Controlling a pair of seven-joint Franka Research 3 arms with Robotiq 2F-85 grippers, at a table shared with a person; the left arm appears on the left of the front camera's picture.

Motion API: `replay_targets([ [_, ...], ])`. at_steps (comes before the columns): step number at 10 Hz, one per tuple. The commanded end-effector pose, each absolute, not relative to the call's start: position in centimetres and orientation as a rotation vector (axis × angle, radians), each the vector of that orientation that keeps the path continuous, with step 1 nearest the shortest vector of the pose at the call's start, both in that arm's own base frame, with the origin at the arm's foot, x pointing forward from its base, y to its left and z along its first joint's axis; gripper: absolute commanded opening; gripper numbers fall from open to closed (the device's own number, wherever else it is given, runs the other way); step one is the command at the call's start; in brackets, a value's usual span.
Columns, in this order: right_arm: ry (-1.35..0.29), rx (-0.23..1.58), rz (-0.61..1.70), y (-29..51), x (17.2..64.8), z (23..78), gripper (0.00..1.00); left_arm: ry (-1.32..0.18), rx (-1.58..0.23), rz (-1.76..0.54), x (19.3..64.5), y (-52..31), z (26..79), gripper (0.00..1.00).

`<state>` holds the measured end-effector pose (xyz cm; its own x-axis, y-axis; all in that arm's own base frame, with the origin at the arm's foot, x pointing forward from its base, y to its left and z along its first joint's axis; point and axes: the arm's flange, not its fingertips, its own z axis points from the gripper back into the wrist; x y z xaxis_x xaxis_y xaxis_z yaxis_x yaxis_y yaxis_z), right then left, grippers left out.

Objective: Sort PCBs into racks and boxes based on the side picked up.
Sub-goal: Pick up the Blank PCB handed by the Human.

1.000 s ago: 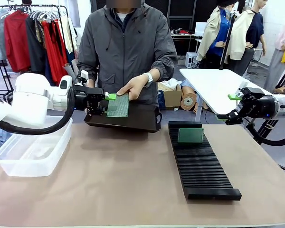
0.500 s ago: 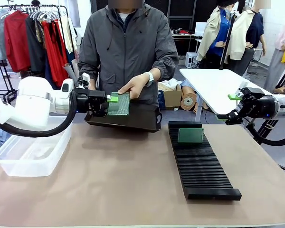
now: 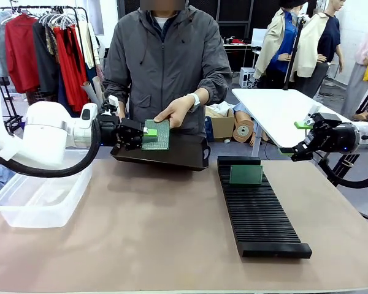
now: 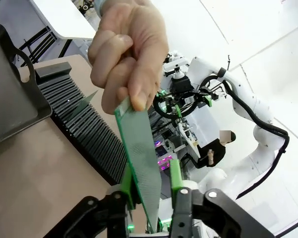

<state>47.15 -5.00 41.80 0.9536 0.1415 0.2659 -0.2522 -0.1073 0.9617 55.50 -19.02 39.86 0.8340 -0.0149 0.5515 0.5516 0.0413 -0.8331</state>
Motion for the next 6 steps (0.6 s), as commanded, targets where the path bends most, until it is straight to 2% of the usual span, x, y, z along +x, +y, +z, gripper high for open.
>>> replay_targets([
  [1,-0.098,1.645,0.344,-4.98,47.11,42.0,1.0,-0.47,-1.544,-0.436,56.14,-18.6,40.24,0.0],
  [6,-0.098,1.645,0.344,-4.98,47.11,42.0,1.0,-0.431,-1.567,-0.424,56.9,-18.65,39.79,0.0],
])
